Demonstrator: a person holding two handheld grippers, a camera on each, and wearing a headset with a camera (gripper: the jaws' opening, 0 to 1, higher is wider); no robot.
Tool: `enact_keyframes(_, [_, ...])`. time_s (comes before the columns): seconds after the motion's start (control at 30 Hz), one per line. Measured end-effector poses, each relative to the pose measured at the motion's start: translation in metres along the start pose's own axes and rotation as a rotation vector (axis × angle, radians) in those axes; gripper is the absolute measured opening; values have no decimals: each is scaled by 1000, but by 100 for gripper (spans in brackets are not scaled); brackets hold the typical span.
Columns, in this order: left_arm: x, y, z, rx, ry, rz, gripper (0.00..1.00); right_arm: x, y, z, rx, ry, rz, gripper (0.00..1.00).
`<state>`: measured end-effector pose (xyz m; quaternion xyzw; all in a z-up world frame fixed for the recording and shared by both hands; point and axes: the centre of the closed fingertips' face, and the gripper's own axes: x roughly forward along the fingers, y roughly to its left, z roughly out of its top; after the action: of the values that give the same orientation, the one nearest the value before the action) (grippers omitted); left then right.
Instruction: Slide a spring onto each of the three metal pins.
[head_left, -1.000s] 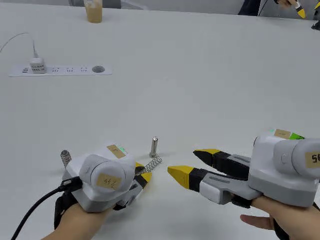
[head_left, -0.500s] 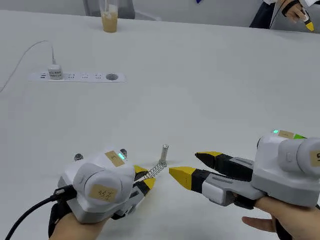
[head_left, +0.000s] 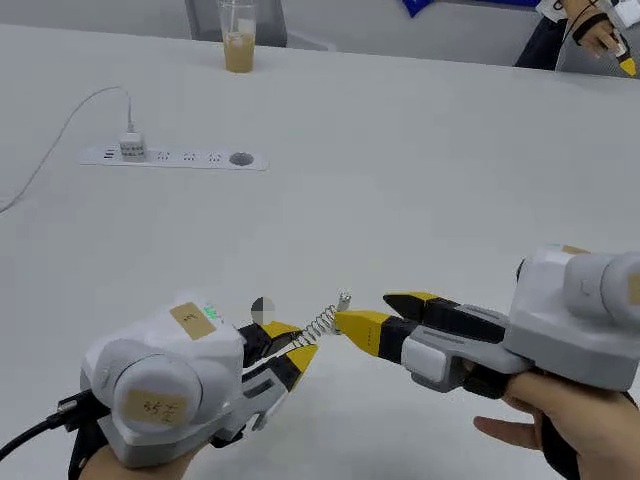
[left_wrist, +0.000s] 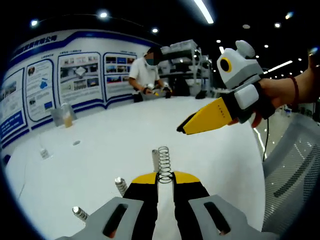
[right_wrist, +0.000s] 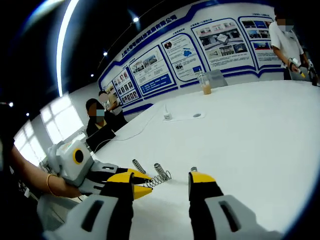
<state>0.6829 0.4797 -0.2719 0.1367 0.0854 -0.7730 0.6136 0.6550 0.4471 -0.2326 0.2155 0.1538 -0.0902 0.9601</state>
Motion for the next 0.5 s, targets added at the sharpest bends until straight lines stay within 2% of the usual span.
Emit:
enact_keyframes(0.1, [-4, -1, 7, -25, -40, 1, 10, 4, 5, 2, 60, -7, 33, 44])
enact_keyframes(0.5, [-20, -4, 27, -53, -129, -1, 10, 10, 19, 8, 127, -15, 96, 33])
